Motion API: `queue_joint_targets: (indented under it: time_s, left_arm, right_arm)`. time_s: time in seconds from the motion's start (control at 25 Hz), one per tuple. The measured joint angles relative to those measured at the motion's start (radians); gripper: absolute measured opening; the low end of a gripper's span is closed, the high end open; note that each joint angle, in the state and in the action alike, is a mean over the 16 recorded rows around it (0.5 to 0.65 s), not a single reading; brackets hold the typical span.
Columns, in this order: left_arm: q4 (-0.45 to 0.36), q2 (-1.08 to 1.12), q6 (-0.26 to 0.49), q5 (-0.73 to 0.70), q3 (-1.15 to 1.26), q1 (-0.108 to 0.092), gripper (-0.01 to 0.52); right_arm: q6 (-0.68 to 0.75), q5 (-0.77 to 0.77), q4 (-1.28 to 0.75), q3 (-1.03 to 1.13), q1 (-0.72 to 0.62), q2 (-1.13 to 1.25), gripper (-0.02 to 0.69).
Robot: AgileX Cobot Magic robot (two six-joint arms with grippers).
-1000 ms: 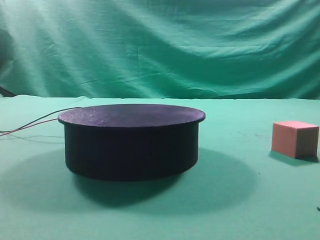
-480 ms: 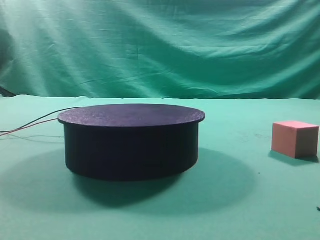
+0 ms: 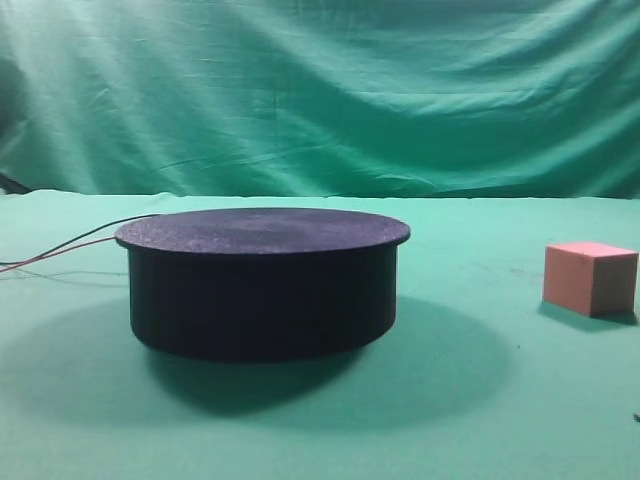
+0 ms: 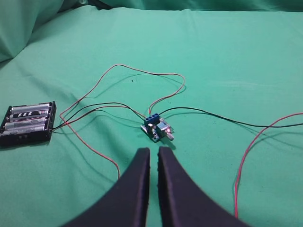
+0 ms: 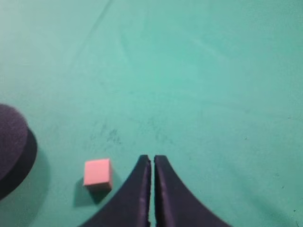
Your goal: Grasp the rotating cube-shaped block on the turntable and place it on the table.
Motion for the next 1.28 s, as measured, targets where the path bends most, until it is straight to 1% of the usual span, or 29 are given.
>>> queue_joint_targets:
  time_s: [0.16,0.44,0.68,1.28]
  left_arm:
    - [0.0,0.0,0.0,0.0,0.0,0.0,0.0]
    - [0.0,0.0,0.0,0.0,0.0,0.0,0.0]
    - [0.0,0.0,0.0,0.0,0.0,0.0,0.0]
    - [0.0,0.0,0.0,0.0,0.0,0.0,0.0]
  right_arm:
    - [-0.002,-0.024,0.015,0.097,-0.041,-0.134,0.0]
    - [-0.001,0.033,0.034,0.152,-0.06,-0.263,0.0]
    - [-0.002,0.075,0.037,0.153,-0.06,-0.282,0.0]
    - [-0.003,0.08,0.038,0.154,-0.06,-0.282,0.0]
